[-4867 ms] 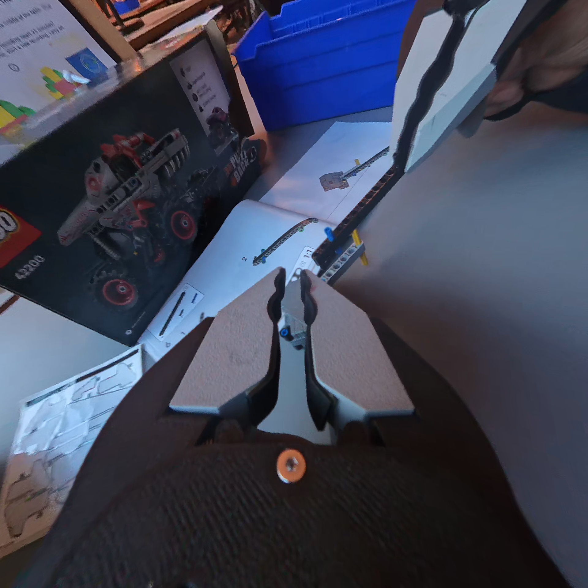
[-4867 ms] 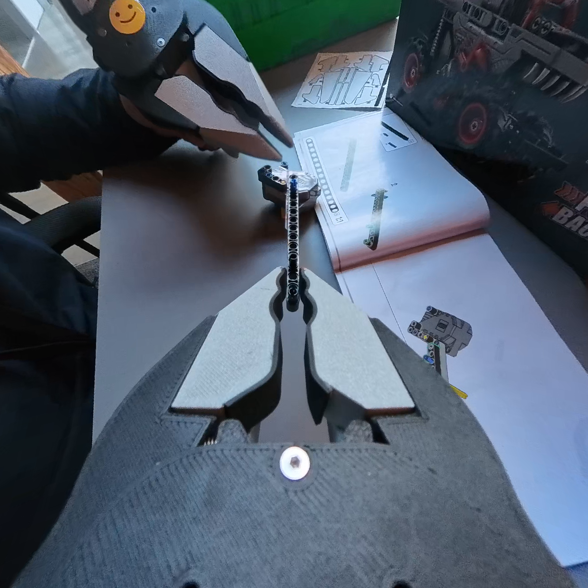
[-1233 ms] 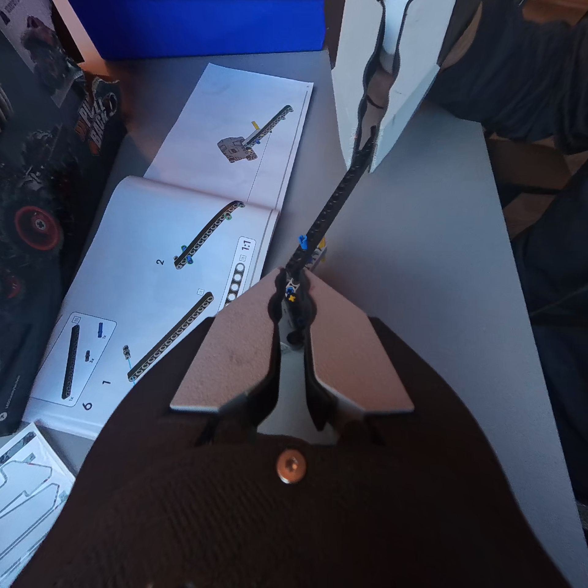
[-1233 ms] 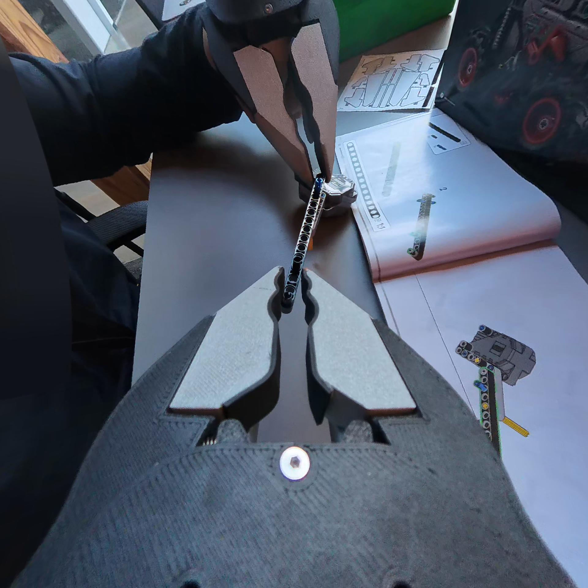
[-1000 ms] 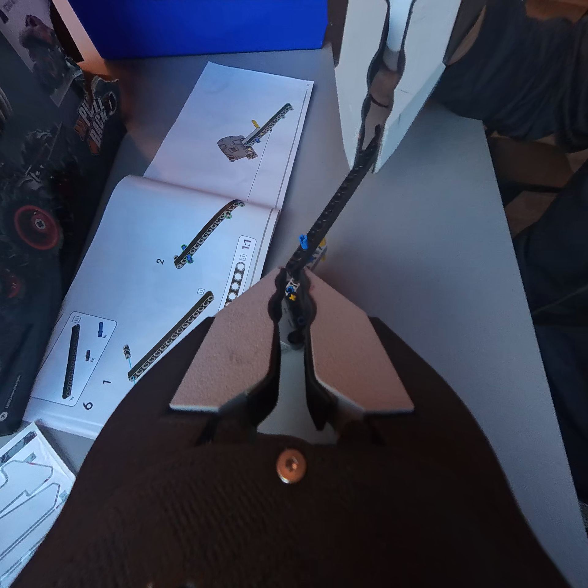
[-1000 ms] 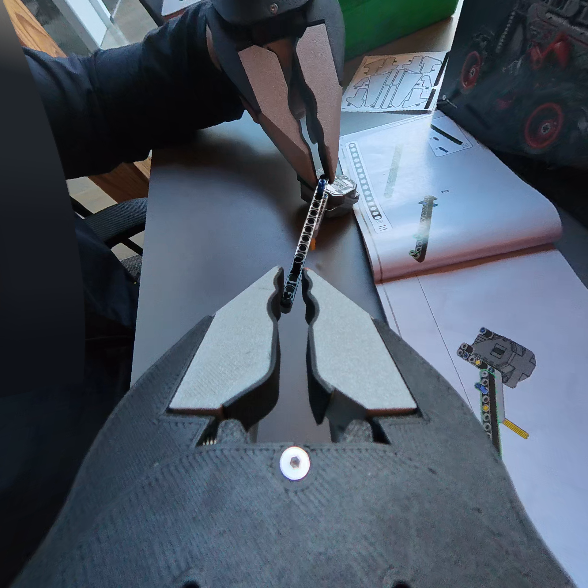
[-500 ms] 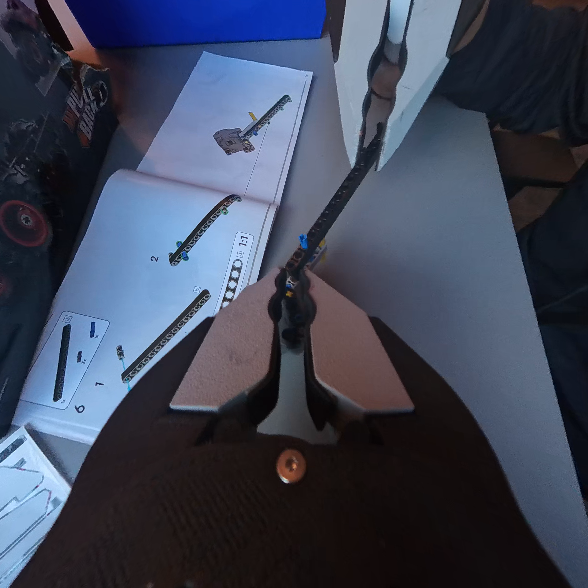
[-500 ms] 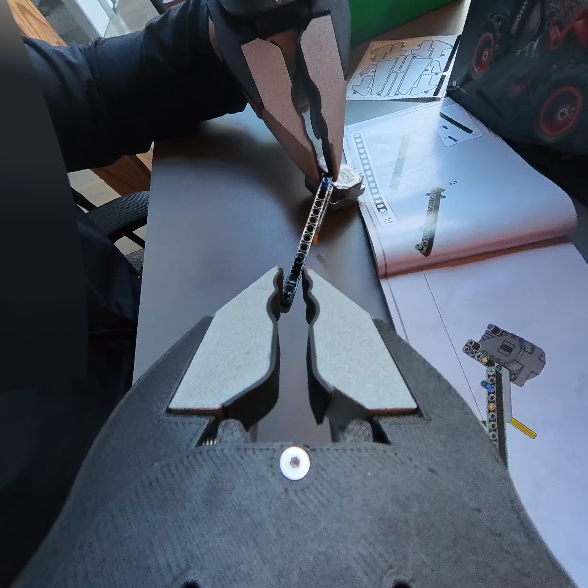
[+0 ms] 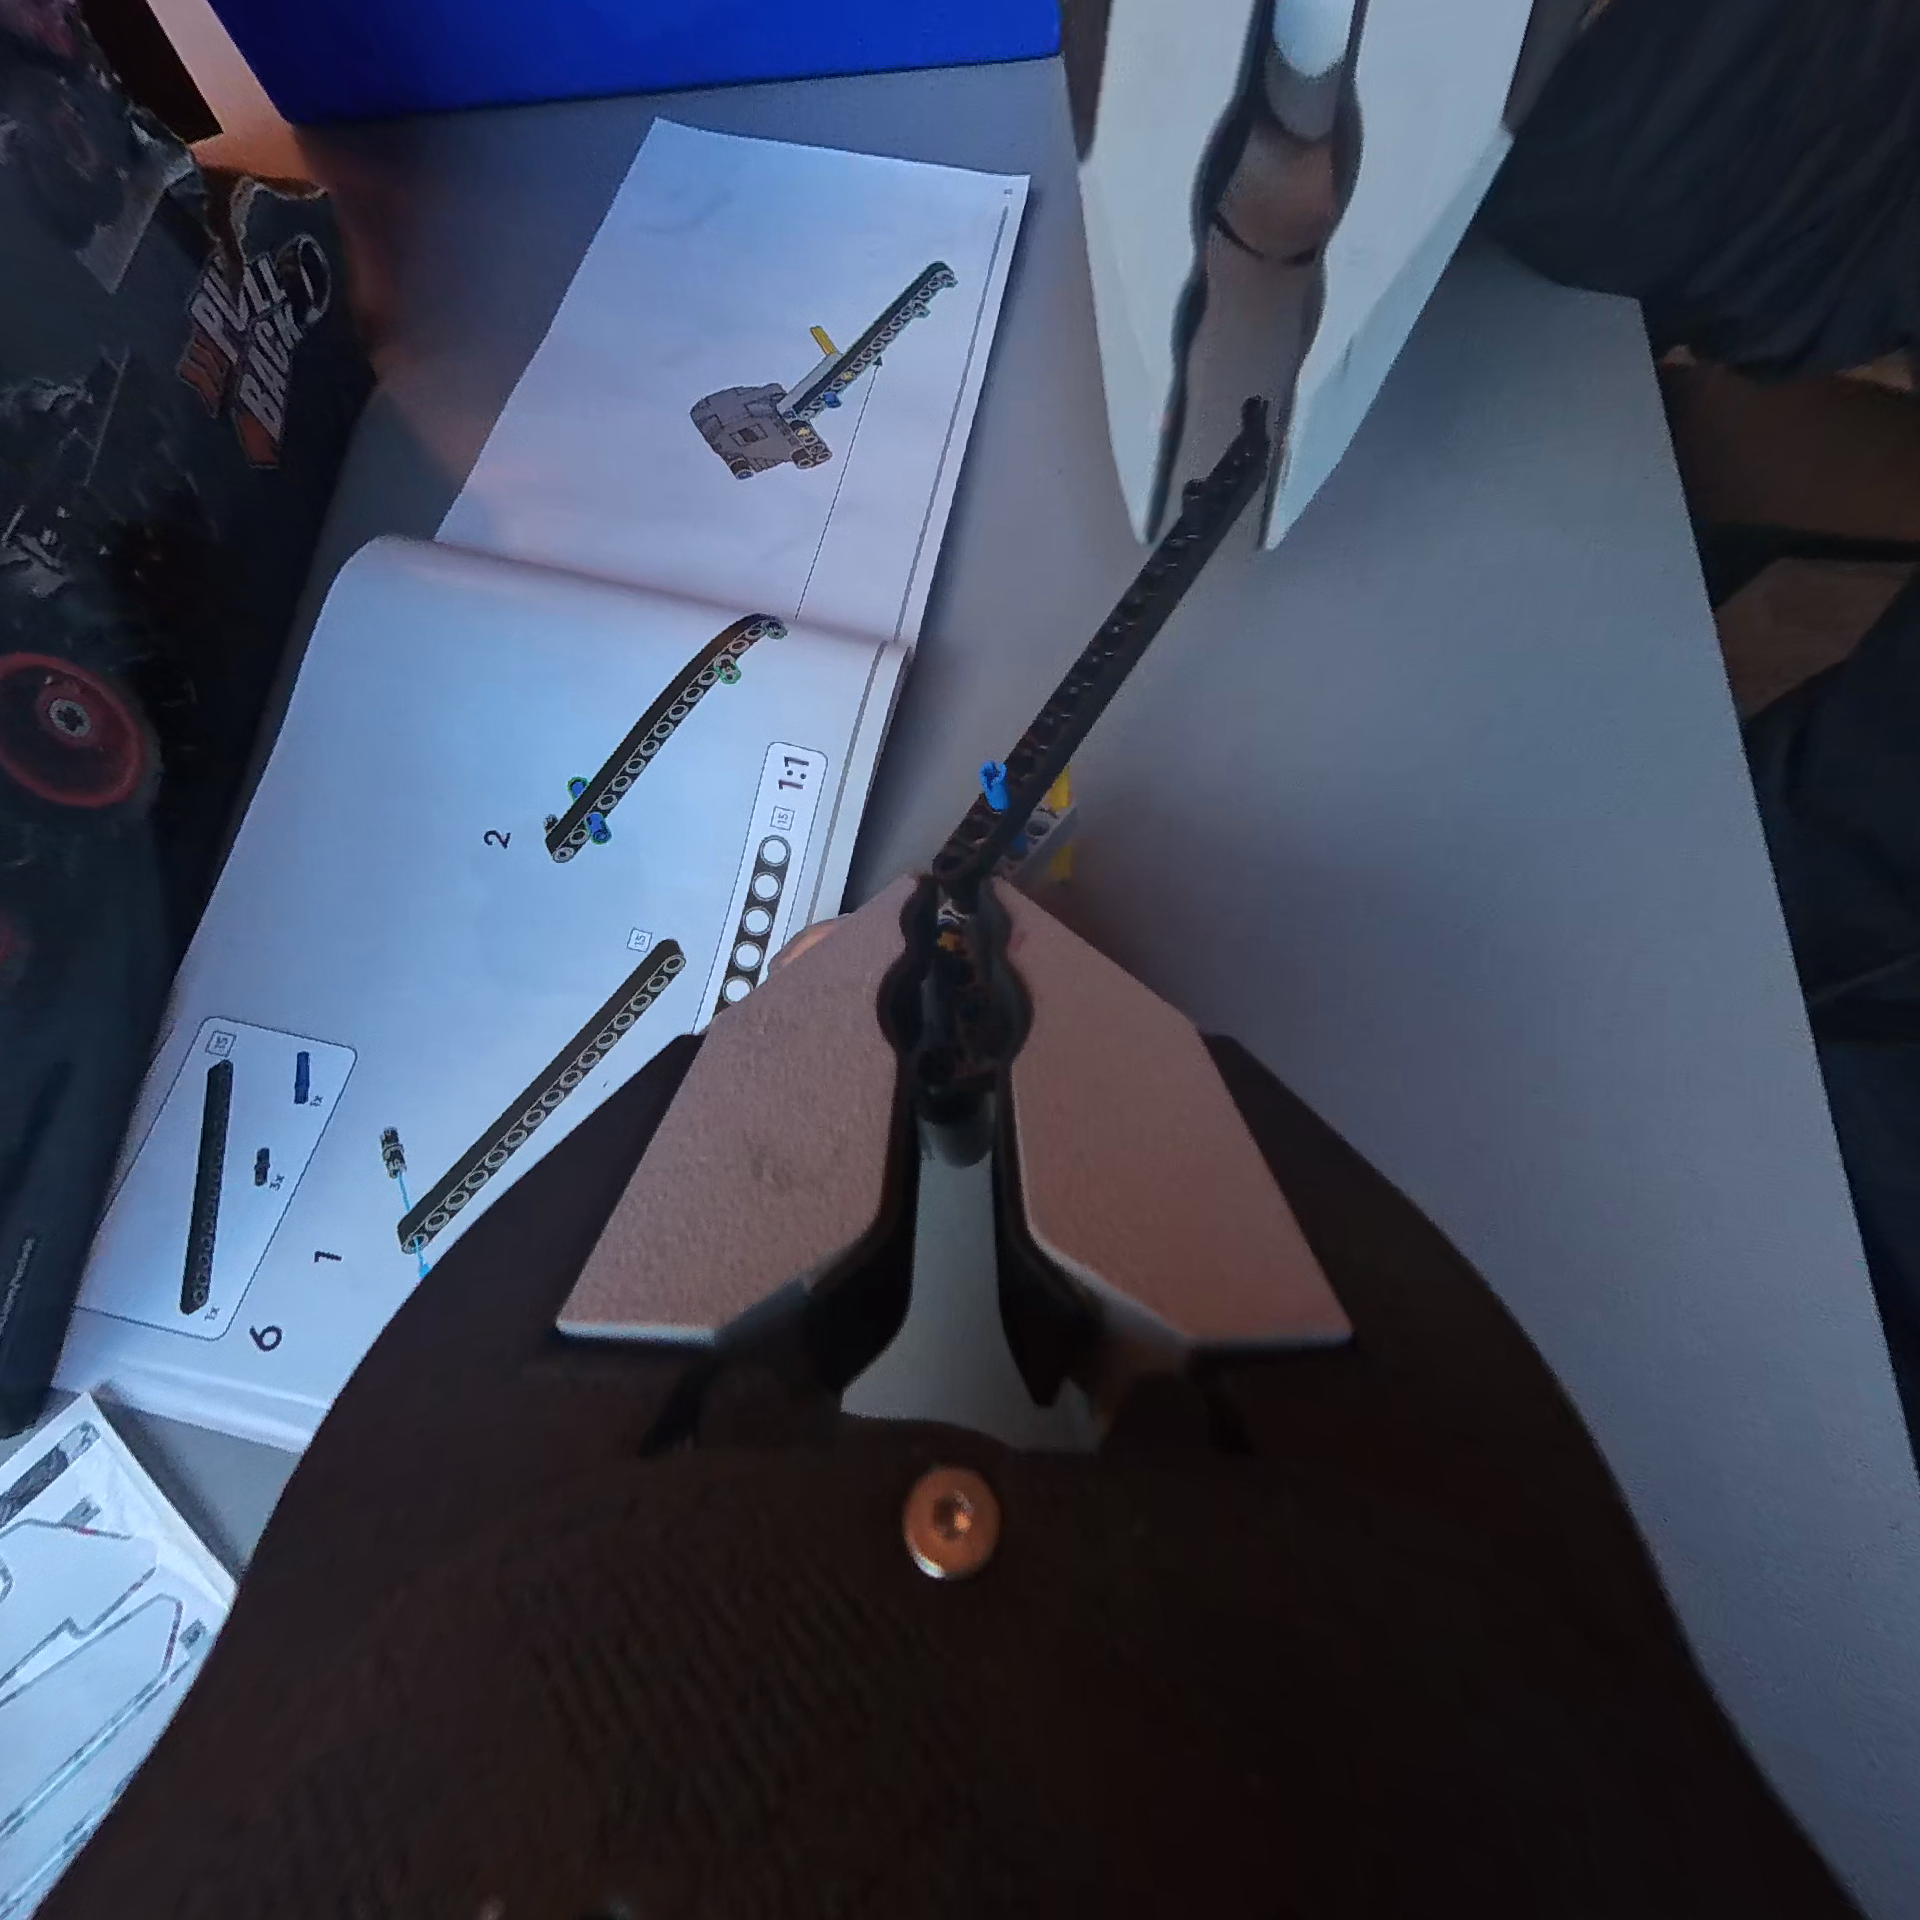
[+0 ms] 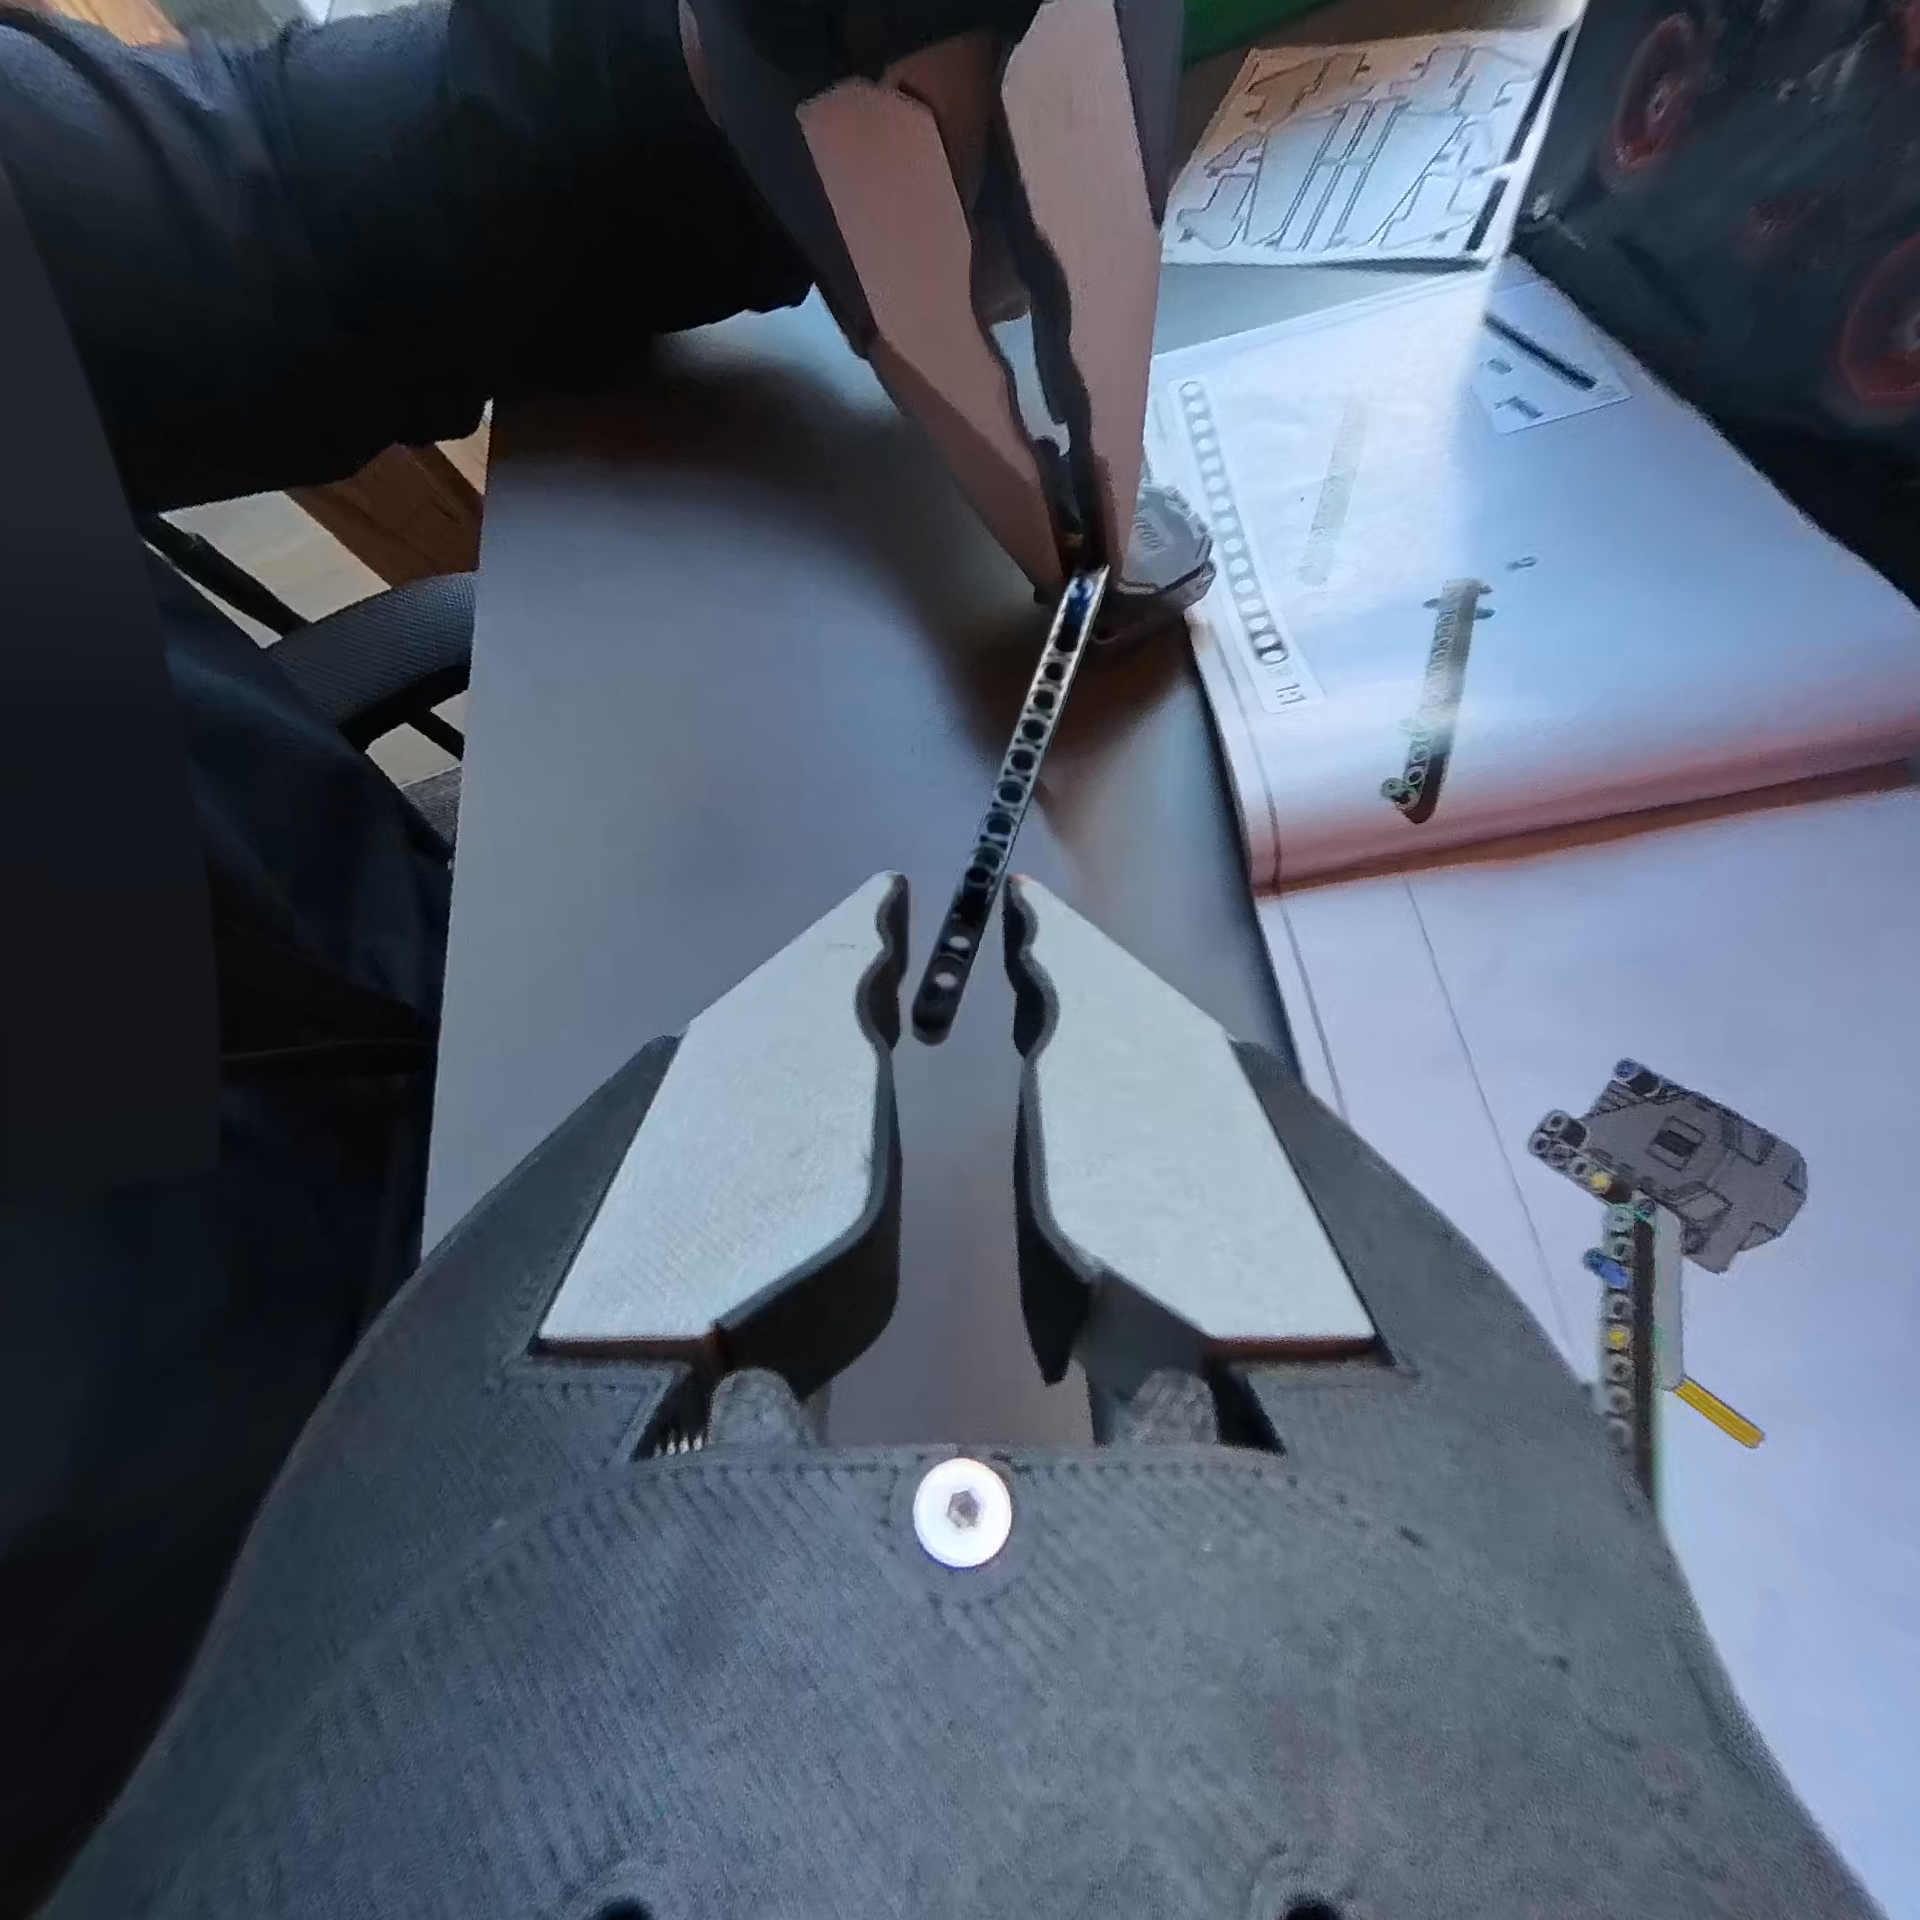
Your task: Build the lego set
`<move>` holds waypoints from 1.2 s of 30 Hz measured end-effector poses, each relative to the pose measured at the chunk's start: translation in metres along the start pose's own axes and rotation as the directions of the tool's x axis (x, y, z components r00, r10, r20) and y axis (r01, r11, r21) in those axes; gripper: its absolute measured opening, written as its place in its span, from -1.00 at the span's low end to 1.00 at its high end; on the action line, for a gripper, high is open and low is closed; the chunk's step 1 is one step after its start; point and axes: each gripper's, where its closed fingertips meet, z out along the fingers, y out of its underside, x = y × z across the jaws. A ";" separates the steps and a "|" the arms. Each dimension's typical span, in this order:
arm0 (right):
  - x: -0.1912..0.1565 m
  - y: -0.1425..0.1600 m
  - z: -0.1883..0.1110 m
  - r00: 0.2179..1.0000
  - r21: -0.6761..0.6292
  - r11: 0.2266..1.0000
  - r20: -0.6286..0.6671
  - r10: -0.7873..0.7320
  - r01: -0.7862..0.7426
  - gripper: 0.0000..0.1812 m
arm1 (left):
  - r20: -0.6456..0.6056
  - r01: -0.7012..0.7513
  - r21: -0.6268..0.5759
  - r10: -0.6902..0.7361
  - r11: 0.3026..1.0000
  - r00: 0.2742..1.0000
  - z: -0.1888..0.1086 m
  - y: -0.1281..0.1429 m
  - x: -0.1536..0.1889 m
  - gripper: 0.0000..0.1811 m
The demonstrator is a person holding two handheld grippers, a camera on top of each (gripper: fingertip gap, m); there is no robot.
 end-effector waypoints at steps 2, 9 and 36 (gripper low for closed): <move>0.001 -0.010 -0.006 1.000 0.040 0.999 -0.011 -0.003 0.004 -0.74 | 0.001 -0.002 -0.001 0.002 1.000 1.000 0.001 -0.001 0.000 -0.95; 0.001 -0.044 0.009 0.998 0.063 0.996 0.013 0.067 -0.068 -0.70 | -0.010 -0.007 -0.001 0.007 1.000 1.000 0.004 -0.003 0.004 -0.95; 0.022 -0.021 0.047 0.976 -0.123 0.969 -0.077 0.204 -0.212 -0.95 | 0.031 -0.005 -0.106 0.008 0.994 0.999 -0.012 0.018 -0.001 -0.54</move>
